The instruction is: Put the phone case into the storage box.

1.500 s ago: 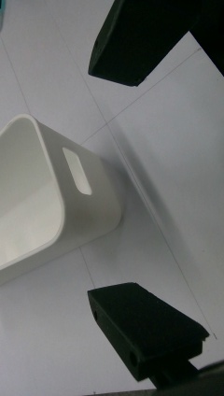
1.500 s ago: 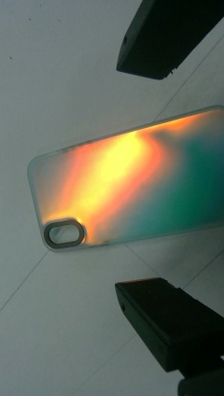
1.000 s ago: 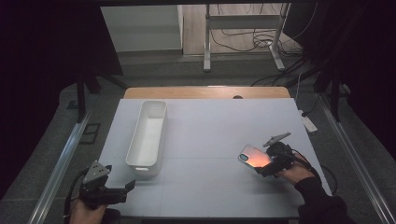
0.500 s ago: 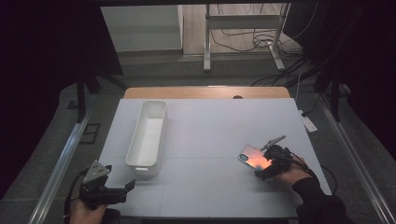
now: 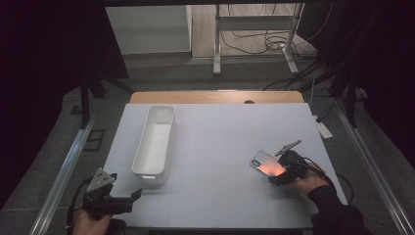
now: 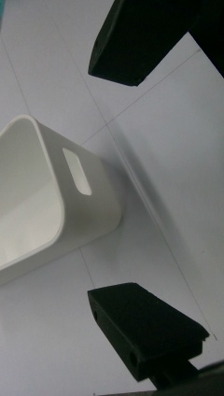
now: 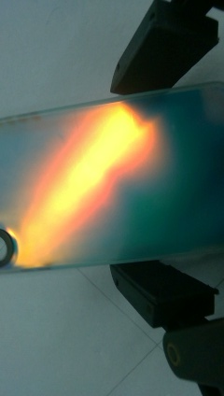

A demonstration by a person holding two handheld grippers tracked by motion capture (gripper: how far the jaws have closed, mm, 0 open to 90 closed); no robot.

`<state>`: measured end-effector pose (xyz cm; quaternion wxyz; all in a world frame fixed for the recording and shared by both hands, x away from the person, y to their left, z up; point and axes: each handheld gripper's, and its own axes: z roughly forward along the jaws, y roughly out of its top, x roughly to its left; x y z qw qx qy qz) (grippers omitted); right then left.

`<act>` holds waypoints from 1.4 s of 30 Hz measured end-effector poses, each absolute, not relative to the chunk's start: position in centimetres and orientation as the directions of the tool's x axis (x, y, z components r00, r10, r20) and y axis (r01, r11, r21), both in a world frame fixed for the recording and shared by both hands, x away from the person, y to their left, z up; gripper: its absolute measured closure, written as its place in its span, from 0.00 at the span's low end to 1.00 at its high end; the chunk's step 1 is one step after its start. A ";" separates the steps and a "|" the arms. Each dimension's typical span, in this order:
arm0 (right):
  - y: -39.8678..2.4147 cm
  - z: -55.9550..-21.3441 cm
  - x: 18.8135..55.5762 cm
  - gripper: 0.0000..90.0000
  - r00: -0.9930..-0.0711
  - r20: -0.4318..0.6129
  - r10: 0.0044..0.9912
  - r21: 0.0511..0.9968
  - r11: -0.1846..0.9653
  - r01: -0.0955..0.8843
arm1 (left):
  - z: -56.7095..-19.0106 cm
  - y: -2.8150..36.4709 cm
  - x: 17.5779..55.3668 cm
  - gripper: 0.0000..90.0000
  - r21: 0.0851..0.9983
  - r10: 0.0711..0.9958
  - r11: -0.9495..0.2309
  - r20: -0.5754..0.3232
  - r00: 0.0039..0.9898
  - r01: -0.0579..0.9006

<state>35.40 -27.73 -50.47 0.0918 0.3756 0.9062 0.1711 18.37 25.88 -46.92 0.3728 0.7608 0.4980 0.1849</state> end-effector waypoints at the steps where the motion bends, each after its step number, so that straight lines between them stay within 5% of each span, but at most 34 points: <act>1: -27.7 -50.4 35.4 0.17 -0.701 -0.038 0.712 0.376 0.660 0.650 | -46.9 25.9 18.4 0.00 0.751 0.896 -0.224 -0.091 0.434 0.621; 21: -28.2 -50.0 35.3 0.18 -0.655 -0.009 0.756 0.395 0.604 0.692 | -46.9 26.1 18.4 0.01 0.755 0.891 -0.204 -0.120 0.437 0.623; 42: -28.4 -48.1 34.4 0.19 -0.671 0.046 0.740 0.517 0.557 0.650 | -46.8 25.8 18.5 0.00 0.750 0.888 -0.233 -0.096 0.451 0.619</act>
